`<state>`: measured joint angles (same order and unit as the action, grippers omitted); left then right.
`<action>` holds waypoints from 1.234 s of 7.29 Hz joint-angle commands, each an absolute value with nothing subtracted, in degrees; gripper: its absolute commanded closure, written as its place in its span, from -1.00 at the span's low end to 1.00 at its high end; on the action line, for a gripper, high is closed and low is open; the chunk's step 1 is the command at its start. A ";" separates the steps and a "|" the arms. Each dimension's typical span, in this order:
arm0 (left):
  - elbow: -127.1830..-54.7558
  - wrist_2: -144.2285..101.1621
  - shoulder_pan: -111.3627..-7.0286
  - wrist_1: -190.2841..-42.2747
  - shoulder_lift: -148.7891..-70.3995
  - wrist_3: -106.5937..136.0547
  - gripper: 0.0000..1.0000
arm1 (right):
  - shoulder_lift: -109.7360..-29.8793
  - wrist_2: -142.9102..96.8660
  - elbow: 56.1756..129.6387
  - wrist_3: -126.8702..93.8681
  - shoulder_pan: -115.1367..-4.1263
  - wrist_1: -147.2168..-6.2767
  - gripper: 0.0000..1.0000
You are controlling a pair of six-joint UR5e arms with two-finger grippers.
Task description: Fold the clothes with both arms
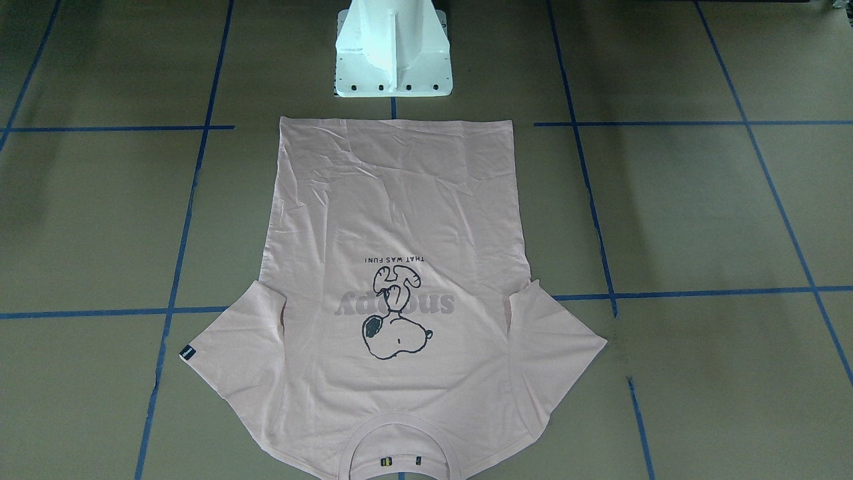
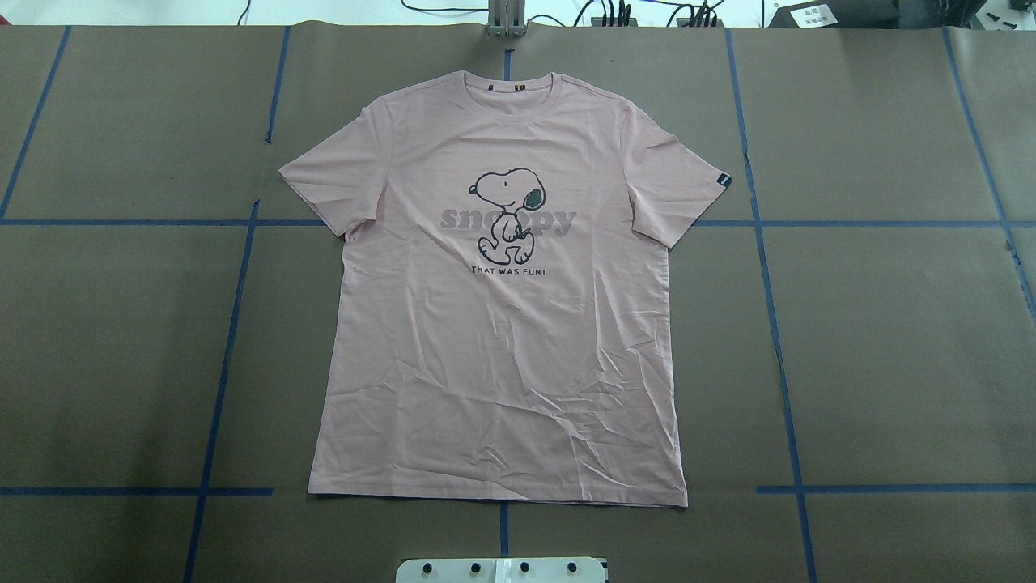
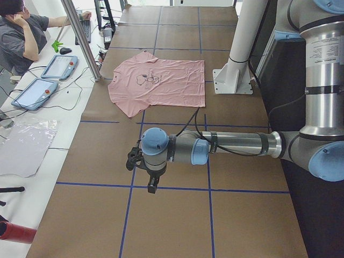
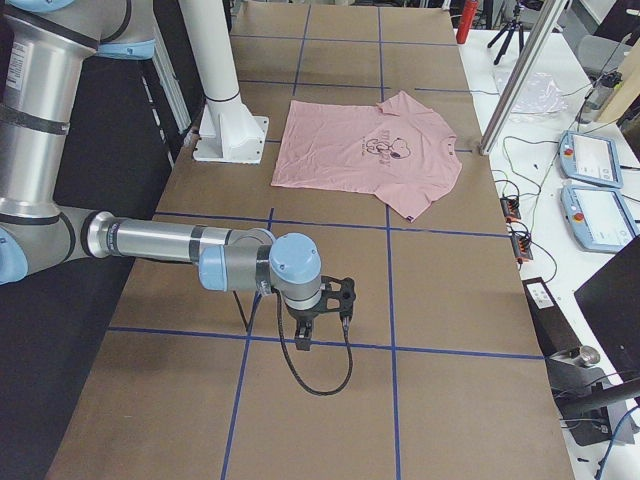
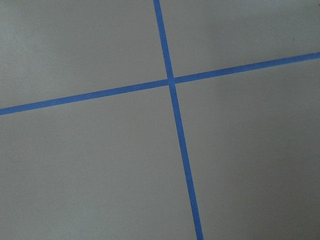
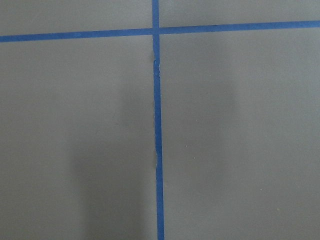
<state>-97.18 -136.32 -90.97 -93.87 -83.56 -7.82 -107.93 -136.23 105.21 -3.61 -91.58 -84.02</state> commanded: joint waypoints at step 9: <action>-96.43 -136.23 -90.62 -112.85 -86.90 -7.91 -1.00 | -92.29 -137.11 103.72 -4.31 -88.42 -78.33 -1.00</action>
<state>-97.11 -136.44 -90.62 -104.73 -85.09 -8.02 -94.26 -136.98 104.49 -4.22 -88.60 -80.69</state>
